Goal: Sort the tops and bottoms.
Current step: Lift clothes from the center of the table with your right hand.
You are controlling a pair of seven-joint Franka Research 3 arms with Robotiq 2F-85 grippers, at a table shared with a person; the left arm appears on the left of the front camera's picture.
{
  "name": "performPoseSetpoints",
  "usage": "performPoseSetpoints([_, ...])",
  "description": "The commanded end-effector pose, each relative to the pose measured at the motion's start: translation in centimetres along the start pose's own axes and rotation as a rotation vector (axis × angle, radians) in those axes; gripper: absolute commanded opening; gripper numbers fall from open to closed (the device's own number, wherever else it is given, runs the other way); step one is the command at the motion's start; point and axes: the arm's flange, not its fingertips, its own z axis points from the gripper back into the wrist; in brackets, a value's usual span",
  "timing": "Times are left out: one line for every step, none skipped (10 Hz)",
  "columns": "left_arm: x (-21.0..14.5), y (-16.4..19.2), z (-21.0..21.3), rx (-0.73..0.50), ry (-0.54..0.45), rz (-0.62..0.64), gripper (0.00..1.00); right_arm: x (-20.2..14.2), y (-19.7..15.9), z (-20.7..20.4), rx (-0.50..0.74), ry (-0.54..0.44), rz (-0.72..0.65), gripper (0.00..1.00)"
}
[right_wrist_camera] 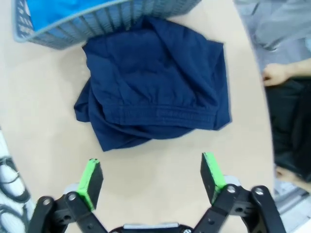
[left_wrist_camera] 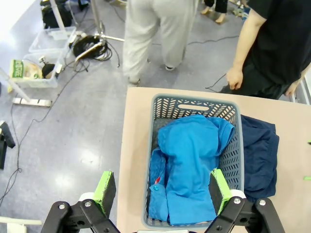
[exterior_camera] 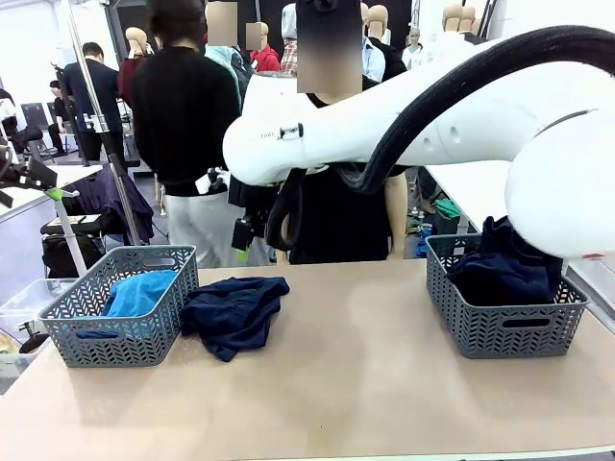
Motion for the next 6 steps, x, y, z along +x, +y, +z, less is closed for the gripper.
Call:
performPoseSetpoints([0.2, 0.1, 0.1, 0.003, 0.009, 0.001, 1.00, 1.9, -0.2, -3.0, 0.035, 0.029, 0.003, 1.00])
performPoseSetpoints([0.2, 0.1, 0.1, 0.003, 0.009, 0.001, 1.00, 1.8, 0.0, -4.1, 0.057, 0.037, -0.001, 1.00])
performPoseSetpoints([0.2, 0.1, 0.1, 0.003, 0.009, 0.001, 1.00, 1.7, 0.3, -5.4, 0.053, 0.019, -0.004, 1.00])
performPoseSetpoints([0.2, 0.1, 0.1, 0.003, 0.009, 0.001, 1.00, 2.0, 0.4, -6.8, 0.088, 0.014, -0.004, 1.00])
performPoseSetpoints([0.2, 0.1, 0.1, 0.003, 0.009, 0.001, 1.00, 2.5, 0.5, -8.4, 0.110, 0.021, -0.004, 1.00])
performPoseSetpoints([0.2, 0.1, 0.1, 0.003, 0.009, 0.001, 1.00, 3.0, 0.3, -9.8, 0.112, -0.002, 0.013, 1.00])
